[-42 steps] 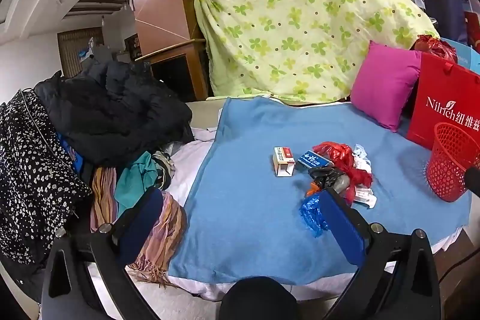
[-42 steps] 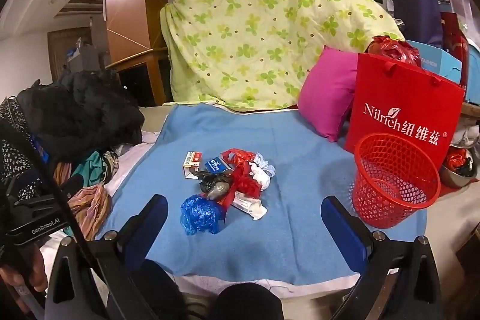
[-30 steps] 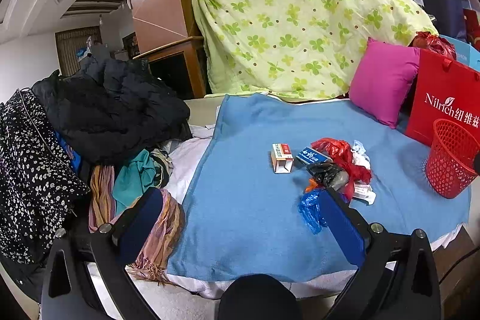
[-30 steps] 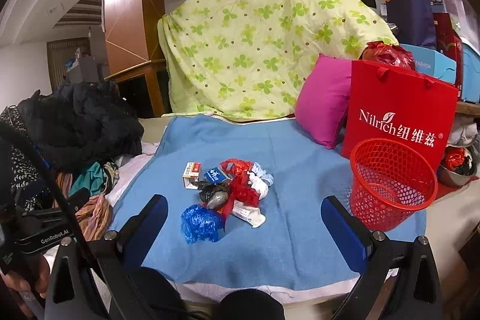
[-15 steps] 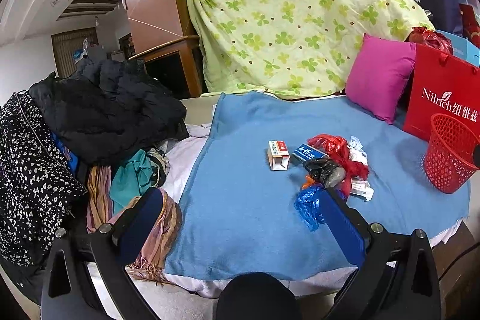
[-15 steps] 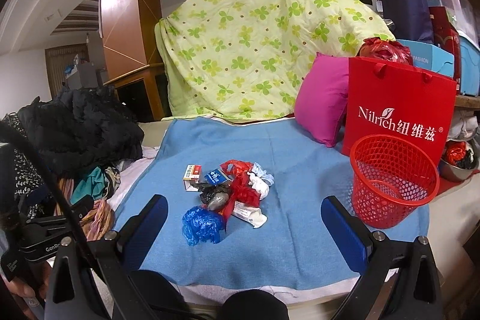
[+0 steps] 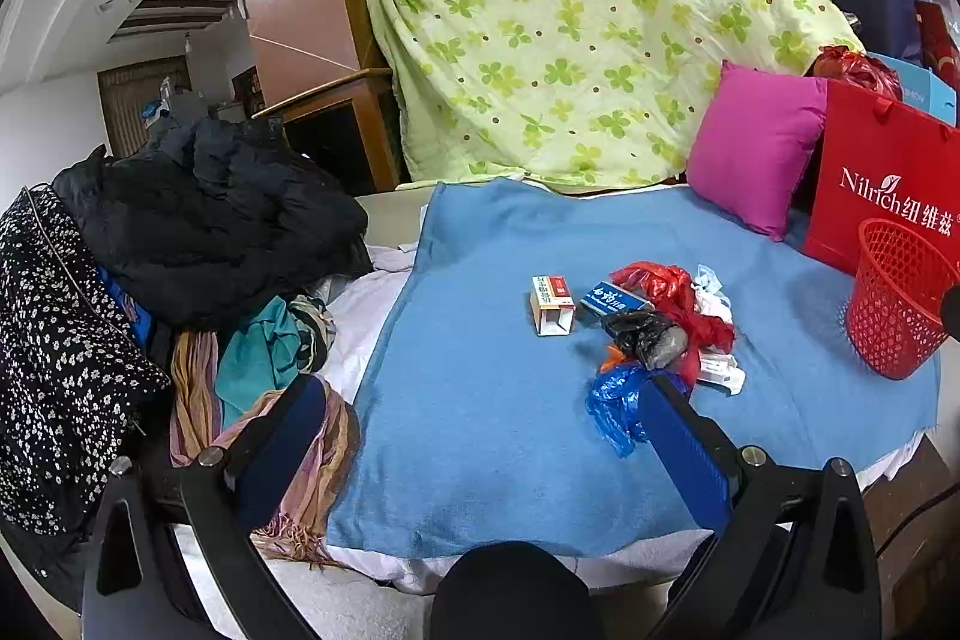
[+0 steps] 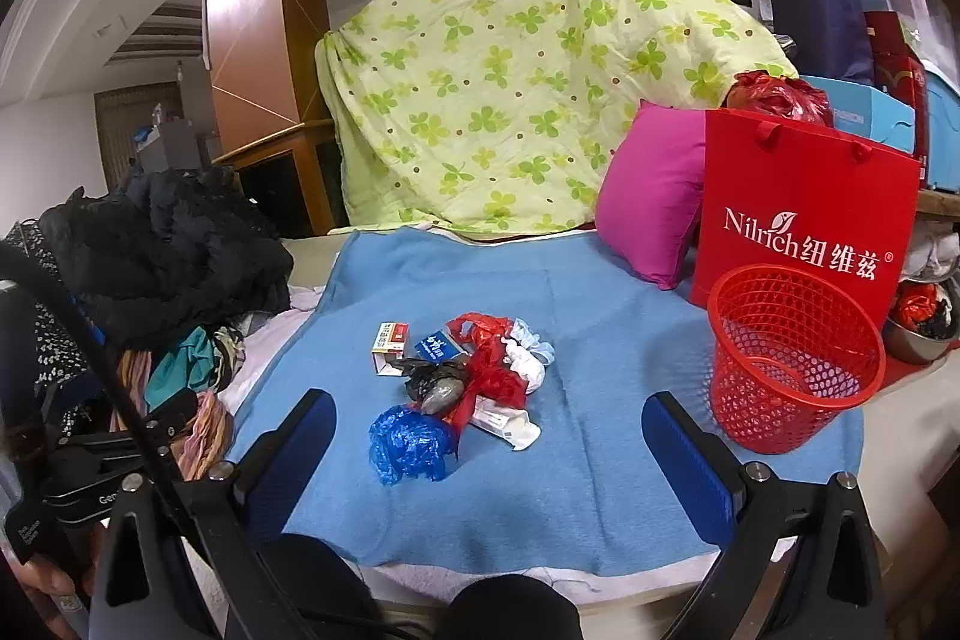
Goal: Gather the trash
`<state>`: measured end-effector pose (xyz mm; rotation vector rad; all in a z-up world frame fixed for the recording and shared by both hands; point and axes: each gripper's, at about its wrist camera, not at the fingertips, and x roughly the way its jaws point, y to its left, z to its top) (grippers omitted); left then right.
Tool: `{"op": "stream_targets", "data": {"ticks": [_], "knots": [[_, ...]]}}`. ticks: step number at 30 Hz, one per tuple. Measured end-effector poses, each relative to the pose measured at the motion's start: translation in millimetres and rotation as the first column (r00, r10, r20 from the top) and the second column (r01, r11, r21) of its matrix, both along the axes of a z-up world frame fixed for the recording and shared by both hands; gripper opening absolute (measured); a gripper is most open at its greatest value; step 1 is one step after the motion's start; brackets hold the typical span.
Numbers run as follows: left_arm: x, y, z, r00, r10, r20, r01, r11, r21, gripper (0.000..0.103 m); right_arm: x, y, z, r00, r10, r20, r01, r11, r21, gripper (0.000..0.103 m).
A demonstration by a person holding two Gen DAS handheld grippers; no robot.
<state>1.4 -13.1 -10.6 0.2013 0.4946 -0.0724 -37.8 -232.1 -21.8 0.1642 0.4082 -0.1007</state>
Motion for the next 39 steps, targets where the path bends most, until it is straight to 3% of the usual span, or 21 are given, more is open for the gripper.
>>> {"op": "stream_targets", "data": {"ticks": [18, 22, 25, 30, 34, 37, 39], "knots": [[1, -7, -9, 1.000, -0.012, 0.022, 0.012, 1.000, 0.003, 0.103, 10, 0, -7, 0.999, 0.016, -0.029, -0.016, 1.000, 0.015, 0.103], [17, -10, -23, 0.999, -0.024, -0.036, 0.025, 0.999, 0.035, 0.103, 25, -5, -20, 0.998, 0.039, -0.045, -0.039, 0.999, 0.001, 0.103], [37, -8, -41, 0.992, -0.032, -0.124, 0.036, 0.999, 0.028, 0.103, 52, -14, -44, 0.991, 0.054, -0.120, -0.058, 0.998, -0.037, 0.103], [71, -10, -79, 0.962, -0.027, -0.270, 0.022, 1.000, -0.022, 0.103, 113, -37, -99, 0.939, 0.136, -0.315, -0.146, 0.989, -0.009, 0.103], [88, -9, -99, 0.941, -0.011, -0.338, 0.006, 1.000, -0.015, 0.103, 157, -51, -133, 0.895, 0.204, -0.398, -0.187, 0.979, 0.083, 0.103], [98, -9, -110, 0.918, -0.002, -0.397, -0.007, 1.000, -0.022, 0.103, 188, -48, -150, 0.871, 0.238, -0.430, -0.236, 0.970, 0.060, 0.101], [105, -8, -115, 0.905, -0.001, -0.426, -0.012, 1.000, -0.028, 0.103, 214, -51, -165, 0.841, 0.262, -0.474, -0.264, 0.962, 0.062, 0.093]]}}
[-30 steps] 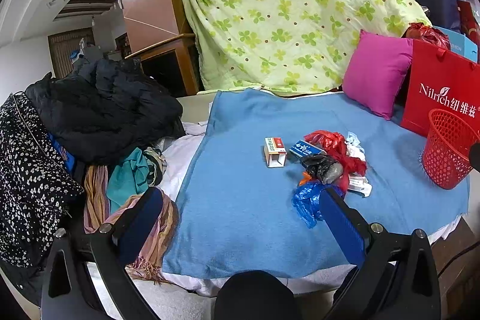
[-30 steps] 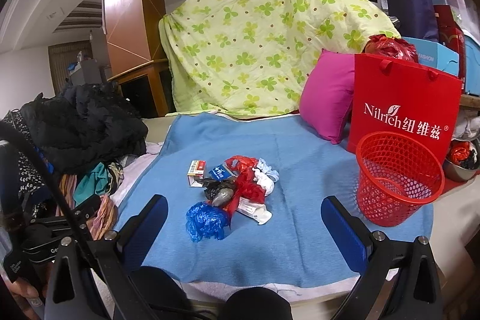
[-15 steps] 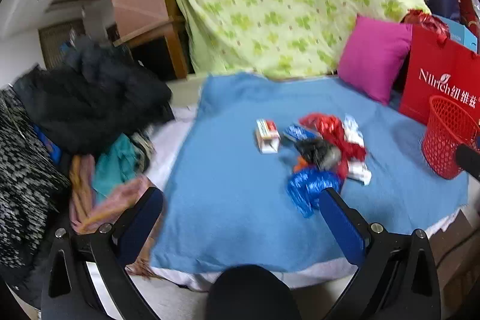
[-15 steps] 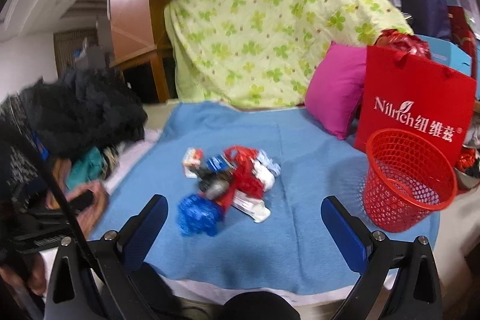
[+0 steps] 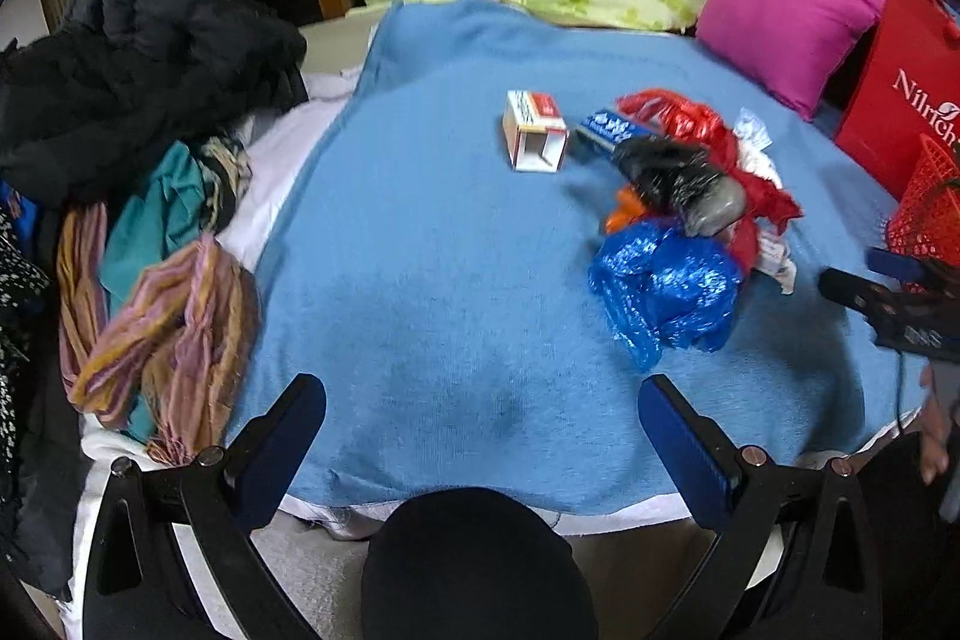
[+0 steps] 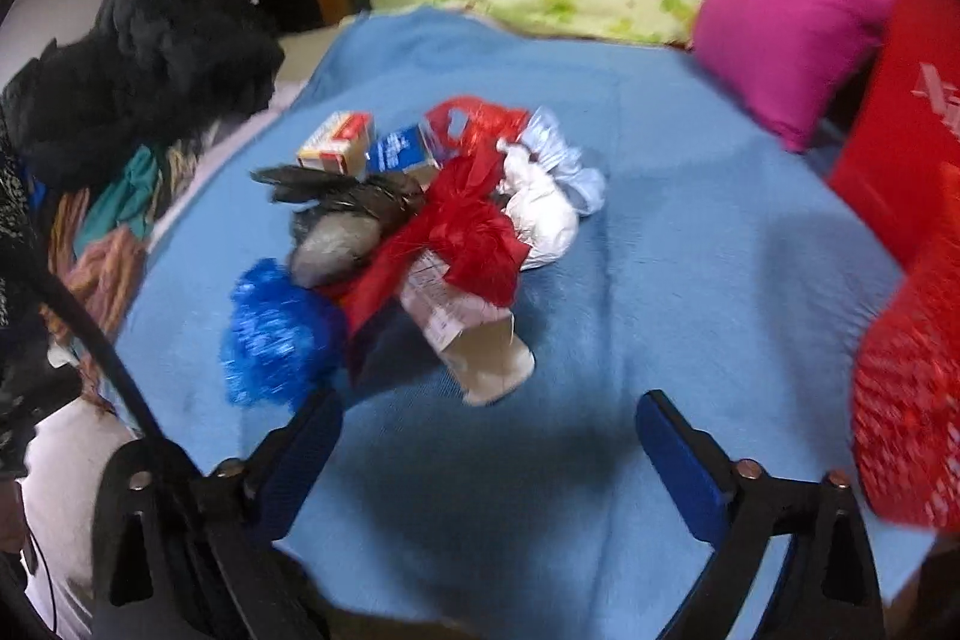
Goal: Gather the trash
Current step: 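Grasp the blue plastic bag with the left tool while the right tool grasps the white medicine box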
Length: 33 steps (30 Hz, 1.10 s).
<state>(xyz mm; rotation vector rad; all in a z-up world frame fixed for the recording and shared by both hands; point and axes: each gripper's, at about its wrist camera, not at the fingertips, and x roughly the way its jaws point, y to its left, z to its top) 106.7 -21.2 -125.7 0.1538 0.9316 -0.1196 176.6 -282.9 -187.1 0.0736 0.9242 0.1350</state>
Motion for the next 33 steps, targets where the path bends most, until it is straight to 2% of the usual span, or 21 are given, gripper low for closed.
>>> {"op": "stream_targets", "data": {"ticks": [4, 5, 6, 9, 10, 11, 18, 21, 23, 25, 26, 28, 33], "knots": [[14, -4, -1, 0.999, -0.021, -0.033, 0.020, 0.999, -0.025, 0.103, 32, -2, -24, 0.997, 0.051, -0.060, -0.050, 0.999, 0.007, 0.088], [17, -7, -1, 0.999, -0.030, -0.038, 0.029, 0.999, -0.033, 0.103, 39, -2, -31, 0.995, 0.067, -0.071, -0.066, 0.998, 0.010, 0.082], [22, -11, -1, 0.998, -0.045, -0.042, 0.043, 0.998, -0.039, 0.103, 45, -3, -37, 0.994, 0.078, -0.082, -0.077, 0.997, 0.015, 0.070], [37, -25, -5, 0.994, -0.088, -0.072, 0.083, 0.994, -0.067, 0.103, 53, -4, -45, 0.992, 0.089, -0.089, -0.086, 0.996, 0.039, 0.066], [42, -30, -8, 0.991, -0.104, -0.086, 0.097, 0.992, -0.086, 0.103, 51, -3, -44, 0.992, 0.096, -0.080, -0.093, 0.995, 0.043, 0.061], [46, -35, -11, 0.989, -0.116, -0.097, 0.106, 0.990, -0.097, 0.103, 50, -2, -43, 0.992, 0.108, -0.070, -0.105, 0.993, 0.048, 0.052], [75, -69, -29, 0.970, -0.159, -0.186, 0.121, 0.973, -0.199, 0.103, 25, -17, -34, 0.990, 0.122, -0.066, -0.116, 0.989, 0.093, 0.045], [84, -83, -40, 0.964, -0.165, -0.209, 0.123, 0.972, -0.199, 0.102, 5, -25, -29, 0.991, 0.120, -0.065, -0.114, 0.989, 0.095, 0.044], [87, -90, -49, 0.958, -0.170, -0.230, 0.124, 0.972, -0.201, 0.093, -7, -30, -26, 0.992, 0.113, -0.054, -0.108, 0.989, 0.098, 0.044], [90, -93, -59, 0.949, -0.180, -0.261, 0.126, 0.969, -0.211, 0.076, -19, -38, -23, 0.995, 0.093, -0.039, -0.088, 0.989, 0.118, 0.044], [90, -93, -63, 0.945, -0.182, -0.272, 0.124, 0.968, -0.217, 0.072, -26, -45, -22, 0.996, 0.077, -0.032, -0.072, 0.988, 0.135, 0.044], [90, -89, -69, 0.937, -0.194, -0.289, 0.114, 0.955, -0.273, 0.062, -41, -53, -17, 0.998, 0.058, -0.009, -0.056, 0.988, 0.142, 0.044], [81, -77, -61, 0.957, -0.186, -0.225, 0.118, 0.952, -0.284, 0.055, -76, -78, -1, 0.997, -0.011, 0.073, -0.004, 0.980, 0.201, 0.042]]}}
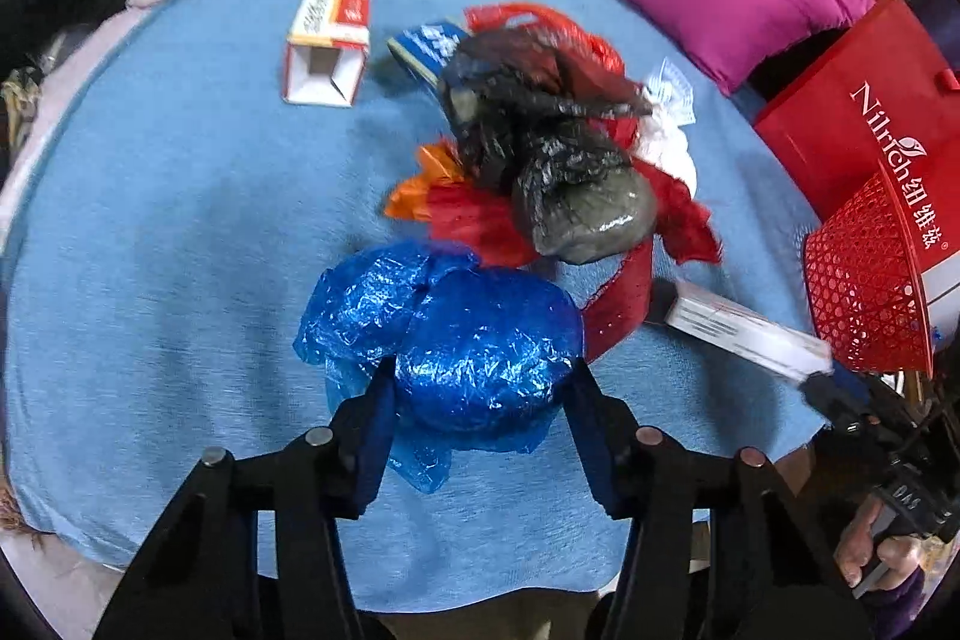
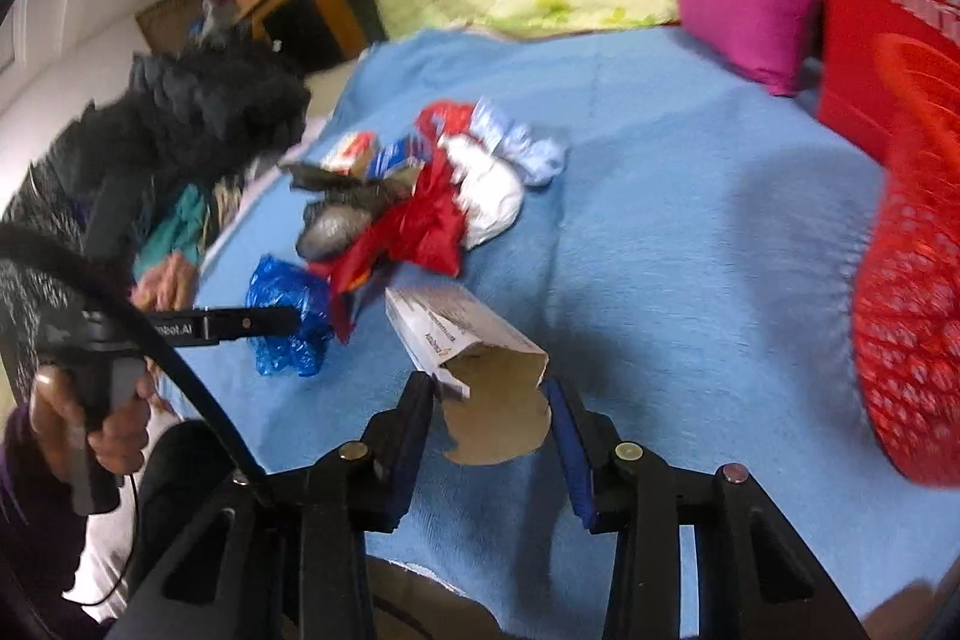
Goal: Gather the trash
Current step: 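Grasp the blue plastic bag with the left tool while the right tool grasps the white medicine box, then lift the blue bag with the left tool while the right tool lifts the white box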
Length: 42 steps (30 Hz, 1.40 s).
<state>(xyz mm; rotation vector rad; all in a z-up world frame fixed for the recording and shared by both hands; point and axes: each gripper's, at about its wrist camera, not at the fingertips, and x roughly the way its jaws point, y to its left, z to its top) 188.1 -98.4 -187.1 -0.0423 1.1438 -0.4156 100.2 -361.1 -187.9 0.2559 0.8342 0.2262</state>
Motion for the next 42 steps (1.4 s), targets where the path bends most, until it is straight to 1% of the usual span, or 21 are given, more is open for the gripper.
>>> {"op": "stream_targets", "data": {"ticks": [4, 7, 10, 13, 15, 18, 22, 24, 25, 27, 28, 29, 30, 31, 33, 34, 37, 39, 42], "knots": [[-10, 7, 11, 1.000, 0.004, 0.029, -0.004, 1.000, -0.006, 0.054, -11, -11, 10, 0.999, -0.036, 0.041, 0.035, 0.999, 0.022, 0.042], [-23, 6, 30, 0.996, -0.004, 0.085, 0.003, 1.000, 0.019, 0.054, -7, -12, 12, 0.997, -0.062, 0.047, 0.060, 0.997, 0.045, 0.042], [-37, 5, 55, 0.989, -0.022, 0.148, 0.020, 1.000, 0.017, 0.054, -9, -16, 18, 0.994, -0.080, 0.074, 0.076, 0.995, 0.061, 0.040], [-45, 1, 67, 0.980, -0.038, 0.195, 0.033, 0.999, 0.031, 0.054, -10, -20, 23, 0.990, -0.098, 0.099, 0.089, 0.992, 0.089, 0.040], [-47, -4, 71, 0.976, -0.053, 0.211, 0.046, 0.998, 0.036, 0.054, -9, -21, 24, 0.989, -0.108, 0.105, 0.098, 0.991, 0.094, 0.040], [-50, -11, 70, 0.974, -0.065, 0.216, 0.056, 0.997, 0.048, 0.054, -3, -22, 21, 0.989, -0.120, 0.088, 0.110, 0.987, 0.115, 0.040], [-57, -16, 68, 0.974, -0.086, 0.212, 0.077, 0.996, 0.052, 0.054, 2, -19, 16, 0.993, -0.104, 0.054, 0.096, 0.986, 0.138, 0.040], [-60, -15, 71, 0.971, -0.086, 0.222, 0.075, 0.996, 0.056, 0.054, 1, -18, 14, 0.996, -0.080, 0.046, 0.072, 0.985, 0.158, 0.040], [-62, -14, 71, 0.971, -0.084, 0.225, 0.072, 0.996, 0.058, 0.054, 1, -16, 13, 0.997, -0.065, 0.039, 0.058, 0.985, 0.161, 0.042], [-61, -12, 71, 0.972, -0.078, 0.224, 0.068, 0.996, 0.052, 0.054, 3, -10, 5, 1.000, -0.012, -0.015, 0.014, 0.987, 0.161, 0.045], [-60, -10, 71, 0.973, -0.073, 0.220, 0.064, 0.997, 0.049, 0.054, 5, -6, 0, 0.999, -0.001, -0.040, 0.007, 0.989, 0.150, 0.046], [-60, -9, 69, 0.973, -0.069, 0.219, 0.060, 0.997, 0.049, 0.054, 6, -1, -6, 0.997, 0.002, -0.071, 0.006, 0.994, 0.105, 0.048], [-59, -8, 68, 0.974, -0.066, 0.217, 0.057, 0.997, 0.050, 0.054, 8, 7, -13, 0.994, 0.005, -0.105, -0.001, 0.999, 0.040, 0.051], [-58, -7, 67, 0.975, -0.064, 0.215, 0.055, 0.997, 0.048, 0.054, 10, 10, -19, 0.992, 0.007, -0.128, -0.006, 1.000, 0.007, 0.053], [-57, -6, 64, 0.976, -0.059, 0.208, 0.051, 0.998, 0.045, 0.054, 17, 16, -32, 0.984, 0.008, -0.177, -0.014, 1.000, -0.028, 0.053], [-57, -5, 62, 0.977, -0.057, 0.204, 0.050, 0.998, 0.042, 0.054, 19, 16, -35, 0.983, 0.010, -0.184, -0.016, 0.999, -0.033, 0.053], [-57, -5, 60, 0.979, -0.056, 0.197, 0.050, 0.998, 0.038, 0.054, 29, 23, -45, 0.980, 0.012, -0.200, -0.031, 0.996, -0.088, 0.052], [-58, -6, 61, 0.978, -0.059, 0.198, 0.052, 0.998, 0.039, 0.054, 31, 25, -46, 0.979, 0.010, -0.201, -0.031, 0.995, -0.099, 0.042], [-59, -5, 64, 0.976, -0.058, 0.208, 0.049, 0.998, 0.046, 0.054, 31, 25, -36, 0.988, 0.024, -0.155, -0.036, 0.997, -0.073, 0.036]]}}
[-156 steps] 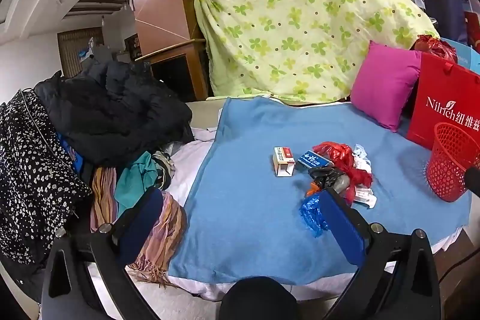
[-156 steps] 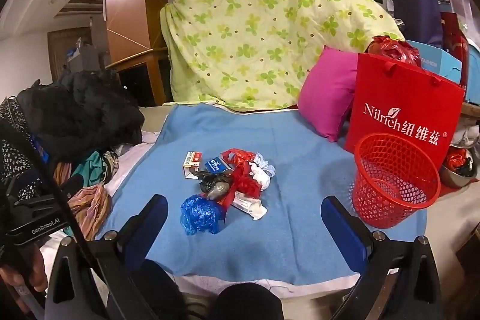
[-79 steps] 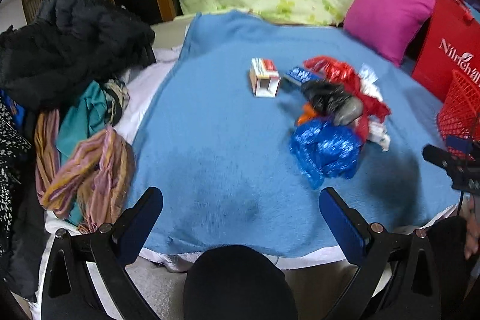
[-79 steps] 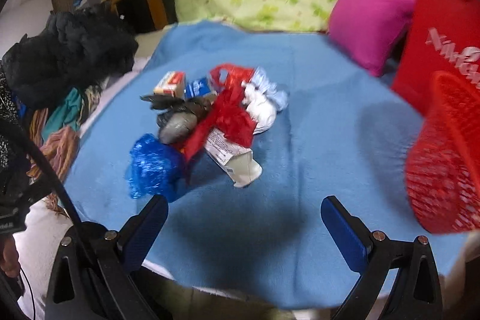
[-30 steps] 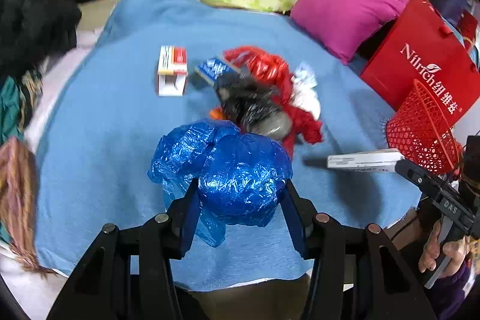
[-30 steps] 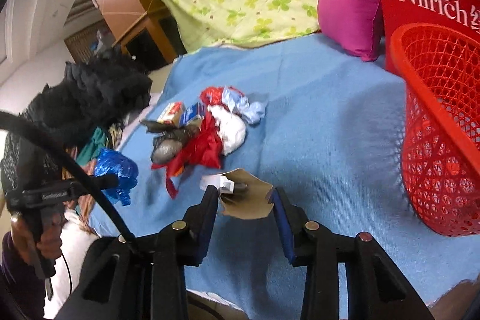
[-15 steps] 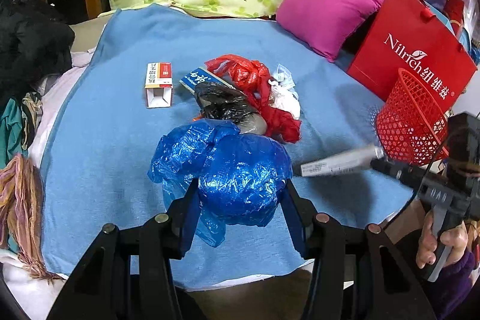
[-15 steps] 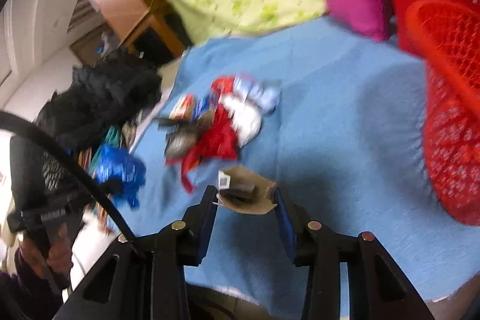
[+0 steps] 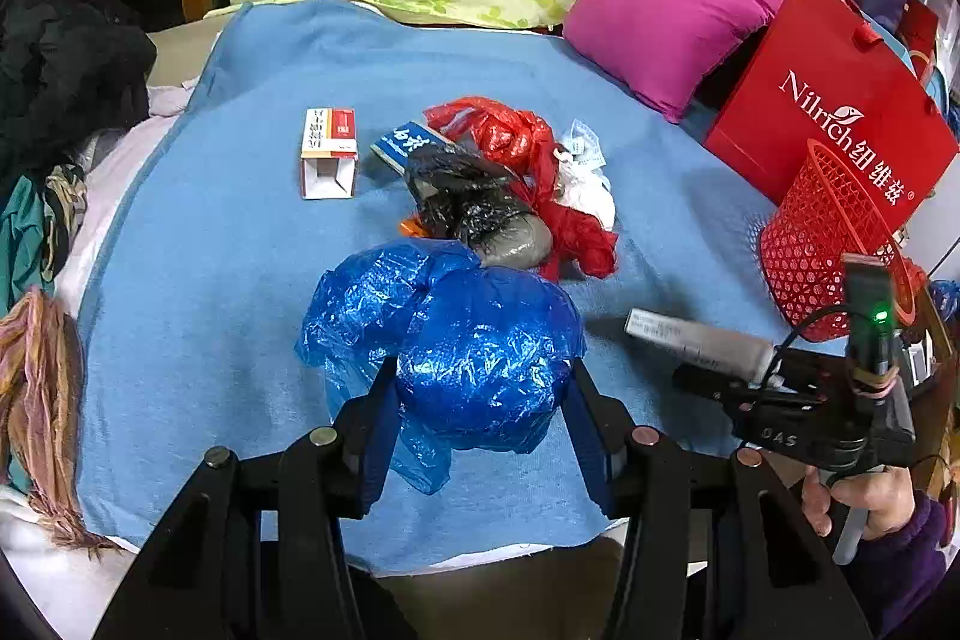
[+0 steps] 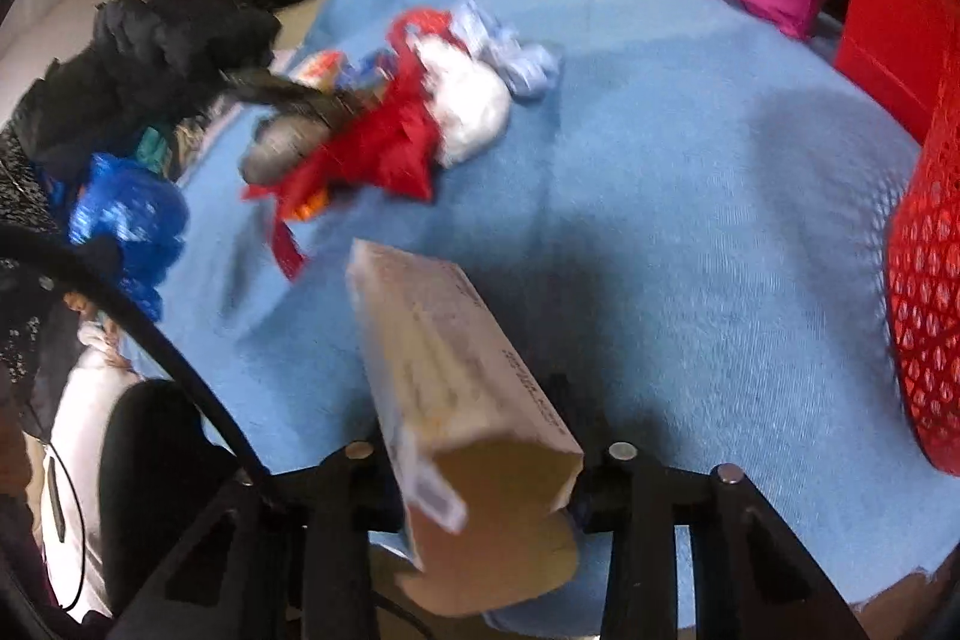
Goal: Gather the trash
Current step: 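Lift the blue bag with the left tool while the right tool lifts the white box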
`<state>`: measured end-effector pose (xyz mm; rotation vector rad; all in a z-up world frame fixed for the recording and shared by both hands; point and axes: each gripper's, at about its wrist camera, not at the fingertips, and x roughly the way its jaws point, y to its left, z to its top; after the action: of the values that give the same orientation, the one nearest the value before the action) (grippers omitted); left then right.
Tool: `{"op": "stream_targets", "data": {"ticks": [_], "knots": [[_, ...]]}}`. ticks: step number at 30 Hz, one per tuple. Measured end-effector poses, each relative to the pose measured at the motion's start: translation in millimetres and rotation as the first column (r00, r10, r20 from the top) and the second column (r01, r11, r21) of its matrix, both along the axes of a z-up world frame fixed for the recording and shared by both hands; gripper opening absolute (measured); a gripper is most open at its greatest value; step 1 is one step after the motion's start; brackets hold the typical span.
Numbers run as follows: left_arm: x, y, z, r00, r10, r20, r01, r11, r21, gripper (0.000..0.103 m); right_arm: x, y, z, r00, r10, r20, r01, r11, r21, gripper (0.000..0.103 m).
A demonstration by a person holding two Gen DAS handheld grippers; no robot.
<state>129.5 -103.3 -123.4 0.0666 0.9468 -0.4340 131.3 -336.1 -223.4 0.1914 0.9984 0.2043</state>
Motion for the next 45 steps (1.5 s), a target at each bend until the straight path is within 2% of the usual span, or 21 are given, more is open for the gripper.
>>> {"op": "stream_targets", "data": {"ticks": [4, 8, 9, 10, 11, 12, 16, 19, 23, 25, 27, 28, 29, 35, 38, 42, 45], "knots": [[-1, 0, 4, 1.000, 0.005, 0.011, -0.005, 1.000, 0.004, 0.054, -4, -6, 10, 0.999, -0.007, 0.037, 0.005, 0.998, 0.059, 0.035], [-2, -2, 5, 1.000, 0.000, 0.010, 0.000, 1.000, 0.001, 0.054, -1, -16, 2, 0.999, -0.042, -0.029, 0.044, 0.995, 0.087, 0.037], [-3, -3, 6, 1.000, -0.003, 0.011, 0.003, 1.000, 0.001, 0.054, 0, -19, 1, 0.998, -0.051, -0.047, 0.055, 0.994, 0.098, 0.040], [-4, -3, 6, 1.000, -0.006, 0.010, 0.006, 1.000, -0.002, 0.054, -1, -23, 1, 0.997, -0.063, -0.054, 0.068, 0.993, 0.101, 0.047], [-4, -4, 7, 1.000, -0.010, 0.010, 0.010, 1.000, -0.003, 0.054, 1, -24, 1, 0.995, -0.078, -0.055, 0.083, 0.992, 0.099, 0.070], [-5, -4, 7, 1.000, -0.013, 0.011, 0.013, 1.000, -0.004, 0.054, 0, -25, 2, 0.994, -0.095, -0.046, 0.099, 0.990, 0.096, 0.077], [-5, -4, 8, 1.000, -0.014, 0.010, 0.014, 1.000, -0.007, 0.054, -6, -32, 11, 0.993, -0.118, 0.013, 0.116, 0.987, 0.108, 0.077], [-5, -4, 7, 1.000, -0.014, 0.009, 0.014, 1.000, -0.007, 0.054, 0, -33, 5, 0.993, -0.114, -0.015, 0.115, 0.988, 0.105, 0.077], [-6, -5, 6, 1.000, -0.015, 0.005, 0.015, 1.000, -0.009, 0.054, 11, -18, -6, 0.996, -0.073, -0.057, 0.074, 0.997, 0.030, 0.077], [-6, -4, 5, 1.000, -0.014, 0.003, 0.014, 1.000, -0.010, 0.054, 10, -10, -7, 0.997, -0.059, -0.050, 0.058, 0.998, -0.016, 0.077], [-7, -4, 4, 1.000, -0.012, 0.002, 0.012, 1.000, -0.009, 0.054, 7, -5, -4, 0.999, -0.033, -0.022, 0.033, 0.999, -0.024, 0.074], [-7, -4, 4, 1.000, -0.011, 0.001, 0.011, 1.000, -0.008, 0.054, 6, -4, -3, 0.999, -0.031, -0.012, 0.031, 0.999, -0.024, 0.069], [-7, -4, 3, 1.000, -0.011, 0.000, 0.011, 1.000, -0.008, 0.054, 4, -4, -1, 1.000, -0.030, 0.000, 0.030, 0.999, -0.026, 0.056], [-8, -9, 1, 1.000, -0.023, 0.000, 0.023, 1.000, -0.004, 0.054, -3, -17, 10, 0.997, -0.062, 0.050, 0.059, 0.997, 0.053, 0.036], [-8, -11, 0, 1.000, -0.026, -0.002, 0.026, 1.000, -0.004, 0.054, -4, -23, 17, 0.994, -0.078, 0.075, 0.070, 0.992, 0.108, 0.033], [-9, -15, -1, 1.000, -0.031, -0.005, 0.031, 1.000, 0.000, 0.054, -1, -23, 17, 0.996, -0.072, 0.061, 0.061, 0.985, 0.164, 0.033], [-7, -17, -3, 0.999, -0.033, -0.005, 0.033, 0.999, 0.000, 0.054, -2, -21, 21, 0.994, -0.065, 0.084, 0.049, 0.982, 0.182, 0.033]]}}
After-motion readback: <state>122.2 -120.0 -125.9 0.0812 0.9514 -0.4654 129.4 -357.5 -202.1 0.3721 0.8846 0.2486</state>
